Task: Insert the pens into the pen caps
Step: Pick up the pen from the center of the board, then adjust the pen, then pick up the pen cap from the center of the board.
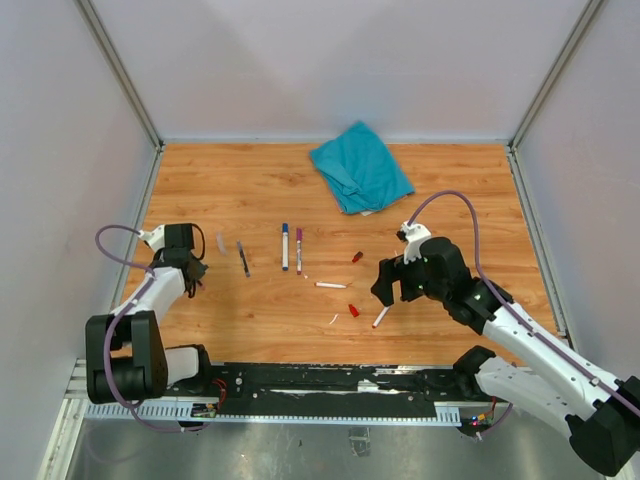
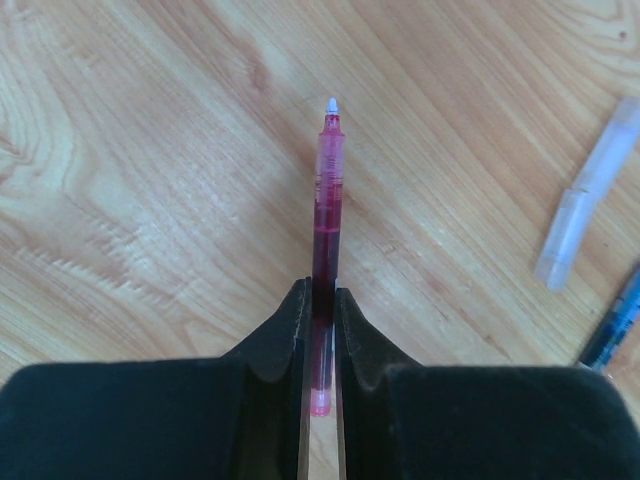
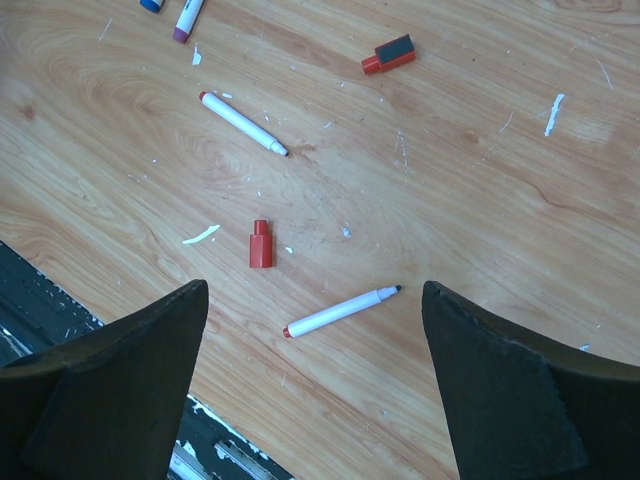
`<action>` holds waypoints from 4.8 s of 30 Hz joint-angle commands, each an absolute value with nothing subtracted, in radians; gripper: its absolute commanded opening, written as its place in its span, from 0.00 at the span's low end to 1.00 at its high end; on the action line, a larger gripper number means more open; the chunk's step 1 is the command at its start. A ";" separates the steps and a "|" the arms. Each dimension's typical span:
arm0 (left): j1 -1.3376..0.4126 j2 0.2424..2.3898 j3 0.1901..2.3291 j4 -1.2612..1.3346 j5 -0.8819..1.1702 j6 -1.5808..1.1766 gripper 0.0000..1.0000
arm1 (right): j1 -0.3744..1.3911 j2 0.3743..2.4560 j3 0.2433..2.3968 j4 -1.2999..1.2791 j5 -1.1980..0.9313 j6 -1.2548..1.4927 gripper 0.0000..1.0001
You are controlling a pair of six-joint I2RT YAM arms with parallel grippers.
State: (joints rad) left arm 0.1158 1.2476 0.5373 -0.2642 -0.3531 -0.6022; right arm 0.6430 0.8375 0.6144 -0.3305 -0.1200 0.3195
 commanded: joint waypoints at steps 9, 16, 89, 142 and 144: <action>-0.017 0.971 0.474 -0.246 -0.169 -0.589 0.00 | 0.628 0.818 0.650 -0.389 -0.116 0.343 0.88; -0.292 0.860 0.476 -0.218 -0.178 -0.653 0.00 | 0.629 0.802 0.652 -0.345 -0.159 0.384 0.88; -0.891 0.962 0.419 0.308 -0.019 -0.574 0.21 | 0.795 1.326 0.605 0.598 -0.367 0.987 0.02; -0.875 0.745 0.753 -0.333 -0.487 -0.453 0.01 | 0.795 1.072 0.656 0.149 -0.095 0.528 0.60; -0.820 0.723 0.782 -0.381 -0.443 -0.438 0.01 | 0.795 1.091 0.669 0.139 -0.081 0.519 0.60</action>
State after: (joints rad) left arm -0.8806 0.7654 0.7155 -0.2523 -0.4000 -0.4847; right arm 0.7837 1.0771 0.6224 0.2134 -0.1623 0.5915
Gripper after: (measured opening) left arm 0.080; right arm 0.597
